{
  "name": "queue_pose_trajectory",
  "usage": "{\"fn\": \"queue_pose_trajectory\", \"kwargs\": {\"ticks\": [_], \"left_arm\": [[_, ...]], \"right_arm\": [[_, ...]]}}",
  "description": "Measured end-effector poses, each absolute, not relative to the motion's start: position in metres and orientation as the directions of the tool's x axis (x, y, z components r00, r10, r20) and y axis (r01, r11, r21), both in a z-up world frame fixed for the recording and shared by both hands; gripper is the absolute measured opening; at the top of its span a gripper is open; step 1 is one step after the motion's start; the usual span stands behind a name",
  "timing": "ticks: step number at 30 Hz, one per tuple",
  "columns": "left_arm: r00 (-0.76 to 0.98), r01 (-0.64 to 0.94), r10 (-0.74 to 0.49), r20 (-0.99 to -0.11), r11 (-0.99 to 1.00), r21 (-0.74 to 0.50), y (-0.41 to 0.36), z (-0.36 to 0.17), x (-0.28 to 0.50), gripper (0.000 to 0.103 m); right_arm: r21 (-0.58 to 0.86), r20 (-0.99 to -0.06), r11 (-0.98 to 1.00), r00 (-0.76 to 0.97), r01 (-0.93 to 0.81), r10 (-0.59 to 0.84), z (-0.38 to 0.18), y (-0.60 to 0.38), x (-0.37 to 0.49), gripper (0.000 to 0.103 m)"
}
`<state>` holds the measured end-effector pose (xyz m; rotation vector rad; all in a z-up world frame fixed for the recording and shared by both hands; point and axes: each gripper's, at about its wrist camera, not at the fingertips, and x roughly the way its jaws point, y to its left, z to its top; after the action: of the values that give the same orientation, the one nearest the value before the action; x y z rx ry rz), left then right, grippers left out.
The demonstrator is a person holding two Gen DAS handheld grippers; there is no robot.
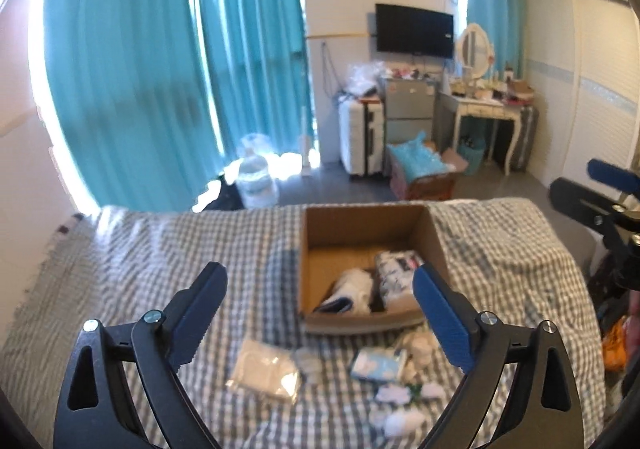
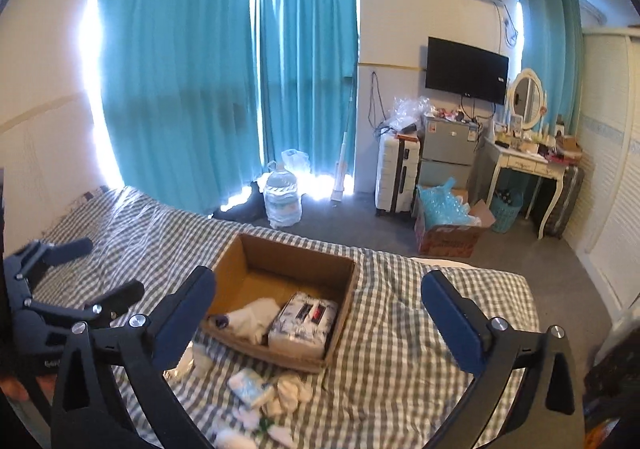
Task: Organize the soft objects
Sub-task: 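Grasp the white rolled sock with the left tool while the right tool grasps the green-banded white gloves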
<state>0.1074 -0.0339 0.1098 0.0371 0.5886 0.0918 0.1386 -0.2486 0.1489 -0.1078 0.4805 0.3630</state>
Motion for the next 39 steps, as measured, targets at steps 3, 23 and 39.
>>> {"fn": "queue_pose_trajectory", "kwargs": {"ticks": [3,23,39], "left_arm": [[0.818,-0.087,0.108,-0.565,0.994,0.063,-0.036,0.101,0.086,0.096],[0.645,-0.100,0.084,-0.760,0.995,0.025,-0.086,-0.085,0.063,0.095],[0.507,-0.033,-0.068,-0.859,0.995,-0.099,-0.099,-0.133,0.089,0.023]], "right_arm": [[-0.047,-0.483,0.926,0.820,-0.375,0.307,0.147,-0.250,0.115,0.103],[-0.152,-0.736,0.829,0.622,-0.538,0.269,-0.046,-0.235,0.133,0.103],[-0.088,-0.827,0.812,0.497,-0.576,0.263,-0.113,-0.234,0.160,0.103]]}}
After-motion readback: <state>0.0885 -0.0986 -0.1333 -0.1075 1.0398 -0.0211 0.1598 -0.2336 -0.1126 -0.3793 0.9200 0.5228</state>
